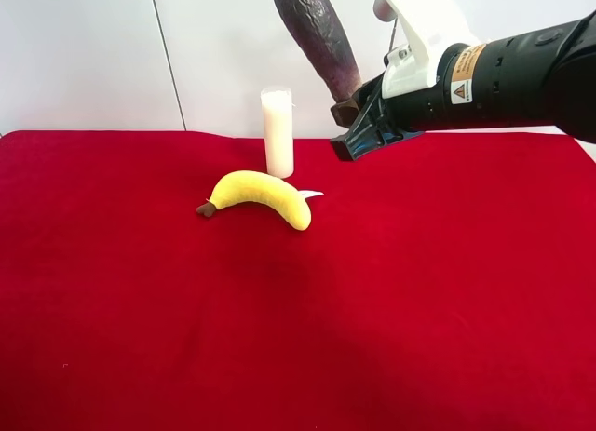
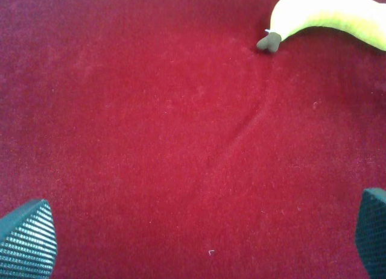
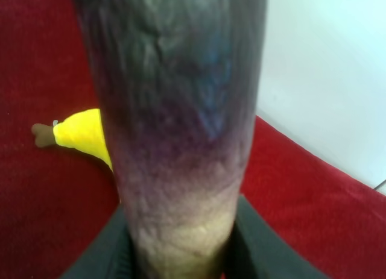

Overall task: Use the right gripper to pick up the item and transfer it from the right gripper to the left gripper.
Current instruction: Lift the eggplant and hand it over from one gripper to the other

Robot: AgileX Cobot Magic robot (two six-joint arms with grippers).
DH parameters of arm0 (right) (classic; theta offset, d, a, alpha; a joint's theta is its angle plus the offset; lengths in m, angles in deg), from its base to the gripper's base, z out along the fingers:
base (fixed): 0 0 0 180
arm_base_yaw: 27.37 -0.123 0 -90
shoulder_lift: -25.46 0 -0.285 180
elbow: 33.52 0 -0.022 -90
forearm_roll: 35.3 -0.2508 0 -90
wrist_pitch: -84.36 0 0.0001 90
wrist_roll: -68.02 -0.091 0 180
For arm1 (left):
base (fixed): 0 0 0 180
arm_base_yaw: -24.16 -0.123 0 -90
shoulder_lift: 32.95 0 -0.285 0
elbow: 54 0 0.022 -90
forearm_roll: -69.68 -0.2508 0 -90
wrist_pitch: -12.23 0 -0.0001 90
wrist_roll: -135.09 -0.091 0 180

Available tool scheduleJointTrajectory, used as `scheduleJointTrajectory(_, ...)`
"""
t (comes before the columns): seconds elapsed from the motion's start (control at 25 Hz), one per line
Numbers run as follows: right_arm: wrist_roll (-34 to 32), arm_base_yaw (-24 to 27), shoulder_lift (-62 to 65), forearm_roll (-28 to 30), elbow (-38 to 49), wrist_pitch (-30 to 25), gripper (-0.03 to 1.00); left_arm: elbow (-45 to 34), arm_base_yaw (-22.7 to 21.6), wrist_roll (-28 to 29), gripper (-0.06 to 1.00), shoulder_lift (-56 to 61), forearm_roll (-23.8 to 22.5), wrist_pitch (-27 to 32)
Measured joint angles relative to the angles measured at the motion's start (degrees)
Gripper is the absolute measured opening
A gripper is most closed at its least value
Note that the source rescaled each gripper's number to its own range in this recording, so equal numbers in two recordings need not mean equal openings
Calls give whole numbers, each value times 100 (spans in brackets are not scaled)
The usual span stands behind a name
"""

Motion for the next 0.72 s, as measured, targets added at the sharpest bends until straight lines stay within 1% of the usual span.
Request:
scheduleJointTrajectory(0.16, 0, 0, 0, 0, 0, 0, 0, 0, 0, 7, 100, -17, 0, 0)
scheduleJointTrajectory(0.28, 0, 0, 0, 0, 0, 0, 0, 139, -58, 139, 100, -221, 0, 0)
scheduleJointTrajectory(0.36, 0, 0, 0, 0, 0, 0, 0, 370, -209, 158, 100, -469, 6, 0)
scheduleJointTrajectory(0.48, 0, 0, 0, 0, 0, 0, 0, 756, -606, 153, 100, -862, 50, 8)
scheduleJointTrajectory(0.6, 0, 0, 0, 0, 0, 0, 0, 1038, -961, 153, 100, -1142, 289, 11)
scheduleJointTrajectory(0.72, 0, 0, 0, 0, 0, 0, 0, 1147, -1037, 153, 100, -1237, 628, -83)
